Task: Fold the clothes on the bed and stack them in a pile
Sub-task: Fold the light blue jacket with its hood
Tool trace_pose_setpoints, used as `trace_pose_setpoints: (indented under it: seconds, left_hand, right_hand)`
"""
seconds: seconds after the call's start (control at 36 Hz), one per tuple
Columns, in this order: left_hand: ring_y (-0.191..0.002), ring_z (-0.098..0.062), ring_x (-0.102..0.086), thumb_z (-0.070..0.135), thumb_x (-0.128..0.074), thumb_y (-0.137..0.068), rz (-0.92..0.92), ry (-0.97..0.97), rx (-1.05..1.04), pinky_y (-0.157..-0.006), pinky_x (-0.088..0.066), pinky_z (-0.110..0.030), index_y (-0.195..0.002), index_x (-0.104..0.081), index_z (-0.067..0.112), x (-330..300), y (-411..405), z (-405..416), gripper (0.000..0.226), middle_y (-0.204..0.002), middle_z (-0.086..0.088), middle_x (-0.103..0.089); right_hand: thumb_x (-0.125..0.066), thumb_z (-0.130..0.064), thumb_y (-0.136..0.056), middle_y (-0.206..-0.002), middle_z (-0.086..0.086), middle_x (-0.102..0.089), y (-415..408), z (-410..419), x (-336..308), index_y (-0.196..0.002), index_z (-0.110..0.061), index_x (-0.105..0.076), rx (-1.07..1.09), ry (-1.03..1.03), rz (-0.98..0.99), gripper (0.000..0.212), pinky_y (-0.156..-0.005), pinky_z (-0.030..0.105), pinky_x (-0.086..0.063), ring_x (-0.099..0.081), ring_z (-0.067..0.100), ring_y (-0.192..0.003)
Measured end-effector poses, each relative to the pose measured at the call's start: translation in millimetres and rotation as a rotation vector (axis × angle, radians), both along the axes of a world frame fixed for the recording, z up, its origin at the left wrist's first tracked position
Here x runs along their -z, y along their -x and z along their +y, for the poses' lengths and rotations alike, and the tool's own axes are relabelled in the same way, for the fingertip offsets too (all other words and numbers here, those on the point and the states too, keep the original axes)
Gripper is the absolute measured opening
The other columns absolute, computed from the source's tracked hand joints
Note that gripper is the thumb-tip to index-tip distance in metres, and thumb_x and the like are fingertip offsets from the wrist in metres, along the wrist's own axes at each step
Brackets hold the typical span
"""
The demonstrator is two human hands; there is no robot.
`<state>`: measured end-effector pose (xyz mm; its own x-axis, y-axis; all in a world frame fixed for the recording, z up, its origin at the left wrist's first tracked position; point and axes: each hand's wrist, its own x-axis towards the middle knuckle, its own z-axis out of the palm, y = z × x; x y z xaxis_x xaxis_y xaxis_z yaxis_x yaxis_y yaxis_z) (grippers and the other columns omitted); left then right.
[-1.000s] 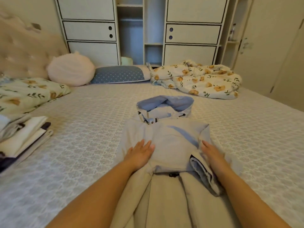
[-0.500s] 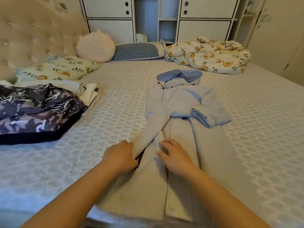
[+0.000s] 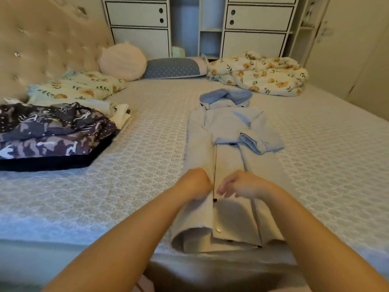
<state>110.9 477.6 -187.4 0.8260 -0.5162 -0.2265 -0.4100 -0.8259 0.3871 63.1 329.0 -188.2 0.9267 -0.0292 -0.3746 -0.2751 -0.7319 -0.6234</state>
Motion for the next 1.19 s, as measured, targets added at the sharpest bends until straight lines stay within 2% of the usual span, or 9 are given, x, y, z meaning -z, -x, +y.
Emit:
trace_pose_setpoints:
  seconds: [0.19, 0.31, 0.36, 0.47, 0.67, 0.92, 1.03, 1.14, 1.19]
  left_hand:
    - [-0.108, -0.033, -0.058, 0.037, -0.037, -0.100, -0.138, -0.167, 0.122, -0.086, -0.045, -0.036, -0.119, -0.061, 0.007, 60.2, 26.5, -33.5, 0.043, -0.122, -0.015, -0.060]
    - [-0.115, -0.029, -0.052, 0.043, -0.037, -0.099, -0.428, -0.005, 0.063, -0.082, -0.040, -0.035, -0.128, -0.054, 0.017, 49.6, -6.3, -32.0, 0.043, -0.129, -0.008, -0.050]
    - [-0.135, -0.025, -0.031, 0.045, -0.038, -0.097, -0.573, 0.116, 0.036, -0.101, -0.032, -0.040, -0.145, -0.035, 0.024, 57.1, -22.0, -30.8, 0.053, -0.149, -0.005, -0.029]
    - [-0.146, -0.019, 0.015, 0.056, -0.018, -0.097, -0.412, -0.047, 0.084, -0.116, 0.010, -0.043, -0.153, -0.001, 0.025, 91.8, -49.3, -36.9, 0.066, -0.160, -0.001, 0.012]
    - [-0.145, -0.013, 0.016, 0.061, -0.019, -0.095, -0.382, 0.053, 0.191, -0.113, 0.014, -0.037, -0.149, 0.011, 0.038, 110.9, -92.6, -75.5, 0.066, -0.158, 0.006, 0.020]
    - [-0.147, -0.015, -0.005, 0.057, -0.035, -0.095, -0.351, 0.248, 0.028, -0.115, 0.007, -0.031, -0.150, -0.027, 0.022, 82.4, -161.3, -155.2, 0.065, -0.158, 0.001, -0.018]
    - [-0.105, -0.012, -0.058, 0.047, -0.047, -0.095, -0.040, 0.520, 0.082, -0.079, -0.037, -0.013, -0.112, -0.062, 0.028, 67.8, -162.1, -188.0, 0.030, -0.117, 0.002, -0.064]
    - [-0.065, -0.001, -0.053, 0.048, -0.058, -0.089, 0.104, 0.822, -0.130, -0.057, -0.037, -0.015, -0.072, -0.054, 0.021, 47.0, -164.9, -209.9, 0.032, -0.067, 0.012, -0.060]
    - [-0.067, -0.002, -0.055, 0.046, -0.060, -0.087, 0.124, 0.837, -0.215, -0.061, -0.038, -0.018, -0.071, -0.052, 0.024, 30.3, -177.9, -216.0, 0.029, -0.065, 0.015, -0.059]
  right_hand:
    - [-0.053, -0.016, -0.091, -0.090, -0.005, -0.065, 0.0, -23.6, 15.5, -0.099, -0.021, -0.067, 0.164, 0.046, -0.125, 0.017, -0.069, 0.021, -0.047, -0.063, 0.010, -0.077]
    - [-0.056, -0.020, -0.091, -0.110, -0.002, -0.067, -6.3, -28.6, 20.6, -0.107, -0.019, -0.070, 0.160, 0.131, -0.181, 0.022, -0.086, 0.024, -0.044, -0.060, 0.012, -0.095]
    - [-0.054, -0.021, -0.091, -0.115, -0.002, -0.066, -12.1, -32.0, 23.3, -0.108, -0.021, -0.069, 0.197, 0.191, -0.248, 0.023, -0.089, 0.026, -0.045, -0.059, 0.014, -0.103]
    - [-0.052, -0.021, -0.091, -0.121, 0.002, -0.061, -31.5, -48.2, 26.4, -0.116, -0.022, -0.064, 0.292, 0.294, -0.368, 0.028, -0.088, 0.030, -0.046, -0.057, 0.020, -0.108]
    - [-0.056, -0.019, -0.089, -0.134, 0.011, -0.047, -65.7, -114.4, 42.0, -0.129, -0.011, -0.053, 0.459, 0.503, -0.469, 0.041, -0.091, 0.037, -0.039, -0.043, 0.031, -0.121]
    - [-0.051, -0.026, -0.089, -0.138, 0.005, -0.042, -119.0, -176.7, 76.8, -0.149, -0.015, -0.019, 0.403, 0.757, -0.349, 0.069, -0.080, 0.032, -0.041, -0.044, 0.024, -0.118]
    - [-0.050, -0.024, -0.089, -0.115, 0.007, -0.058, -145.4, -189.3, 72.2, -0.112, -0.011, -0.056, 0.364, 0.748, -0.376, 0.027, -0.074, 0.031, -0.038, -0.053, 0.025, -0.104]
    - [-0.058, -0.025, -0.088, -0.092, 0.012, -0.063, -158.4, -177.4, 47.7, -0.080, -0.014, -0.056, 0.486, 0.455, -0.654, 0.014, -0.064, 0.033, -0.028, -0.058, 0.030, -0.085]
    - [-0.060, -0.022, -0.088, -0.093, 0.010, -0.062, -164.1, -165.6, 30.8, -0.087, -0.014, -0.063, 0.439, 0.401, -0.781, 0.010, -0.066, 0.033, -0.031, -0.058, 0.028, -0.085]
